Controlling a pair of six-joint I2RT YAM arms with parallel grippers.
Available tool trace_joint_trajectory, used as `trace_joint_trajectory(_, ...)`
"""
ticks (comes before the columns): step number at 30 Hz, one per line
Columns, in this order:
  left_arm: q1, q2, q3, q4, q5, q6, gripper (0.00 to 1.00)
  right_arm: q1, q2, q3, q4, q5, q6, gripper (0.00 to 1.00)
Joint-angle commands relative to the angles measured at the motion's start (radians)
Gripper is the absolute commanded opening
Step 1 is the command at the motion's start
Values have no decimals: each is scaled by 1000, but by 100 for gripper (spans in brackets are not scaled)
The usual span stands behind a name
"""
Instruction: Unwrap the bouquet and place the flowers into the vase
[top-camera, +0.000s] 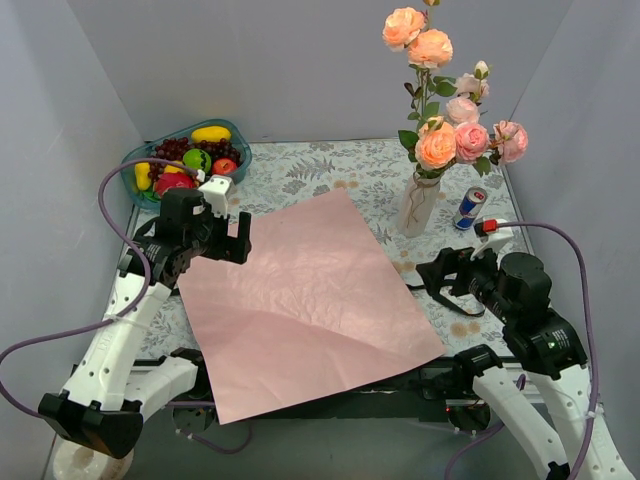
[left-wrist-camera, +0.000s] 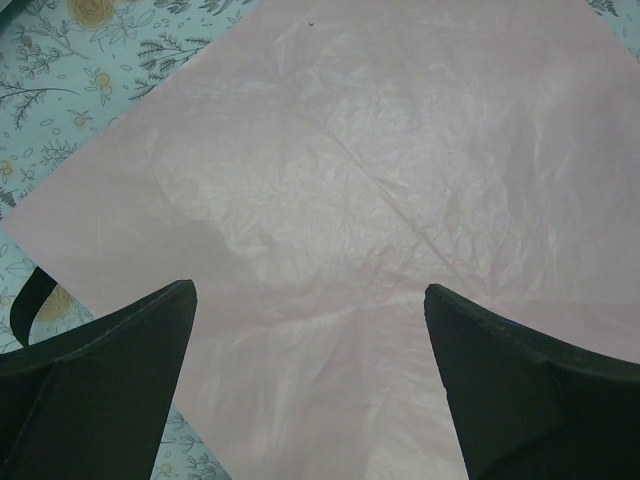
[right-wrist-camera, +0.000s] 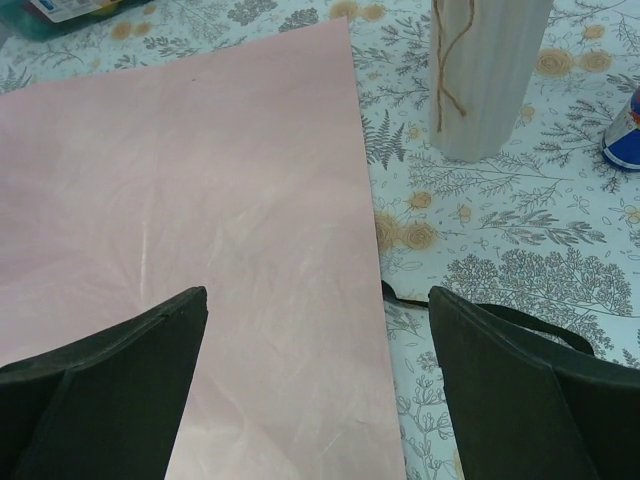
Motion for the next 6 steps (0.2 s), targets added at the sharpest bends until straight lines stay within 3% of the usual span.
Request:
trace_joint_trajectory(1, 2, -22, 45, -2, 7, -22, 98, -2, 20, 71, -4, 16, 1, 98)
trace_joint_trajectory(6, 2, -8, 57, 8, 16, -15, 98, -3, 69, 91, -11, 8, -31, 98)
